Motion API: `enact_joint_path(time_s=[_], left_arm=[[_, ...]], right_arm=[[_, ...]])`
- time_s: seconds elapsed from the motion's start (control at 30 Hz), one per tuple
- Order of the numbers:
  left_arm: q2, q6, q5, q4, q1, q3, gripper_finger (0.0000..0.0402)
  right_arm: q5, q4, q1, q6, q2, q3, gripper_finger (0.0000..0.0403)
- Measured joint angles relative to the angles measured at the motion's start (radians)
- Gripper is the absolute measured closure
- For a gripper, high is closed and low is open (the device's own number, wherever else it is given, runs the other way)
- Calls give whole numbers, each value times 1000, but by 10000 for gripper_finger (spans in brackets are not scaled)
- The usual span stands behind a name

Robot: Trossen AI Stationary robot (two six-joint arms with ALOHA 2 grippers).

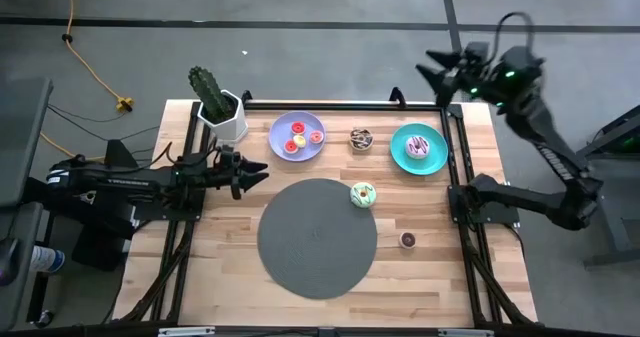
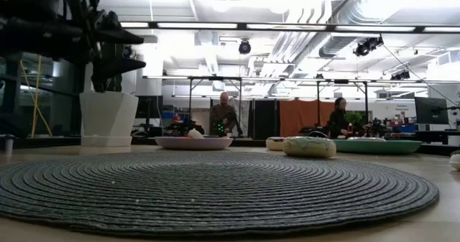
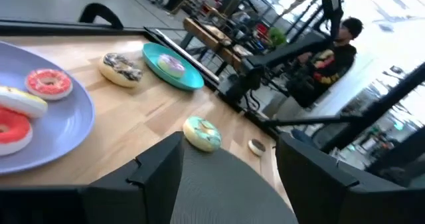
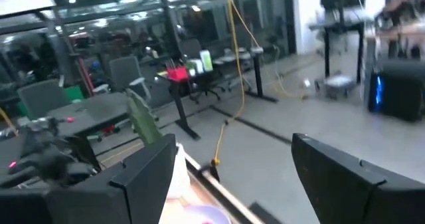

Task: Pick & Place donuts
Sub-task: Put the small brown and white doughnut on the purple plate

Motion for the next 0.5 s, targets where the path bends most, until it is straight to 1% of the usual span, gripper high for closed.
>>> enact_joint_path(time_s=[0.17, 0.23, 0.3, 0.33, 0.4, 0.5], left_arm=[[1, 31, 12, 28, 0, -51, 172], [-1, 55, 14, 8, 0, -54, 172], [-2, 96, 40, 12, 0, -55, 172], [-5, 121, 61, 18, 0, -55, 172], [-24, 156, 71, 36, 0, -55, 172], [-85, 194, 77, 32, 0, -55, 172]], right_arm=[[10, -238, 71, -86, 54, 298, 111], [47, -347, 112, -112, 81, 408, 111], [96, -458, 157, -133, 112, 506, 111], [122, -513, 181, -136, 127, 549, 111], [157, -599, 231, -136, 158, 621, 111], [198, -684, 314, -130, 205, 689, 111]])
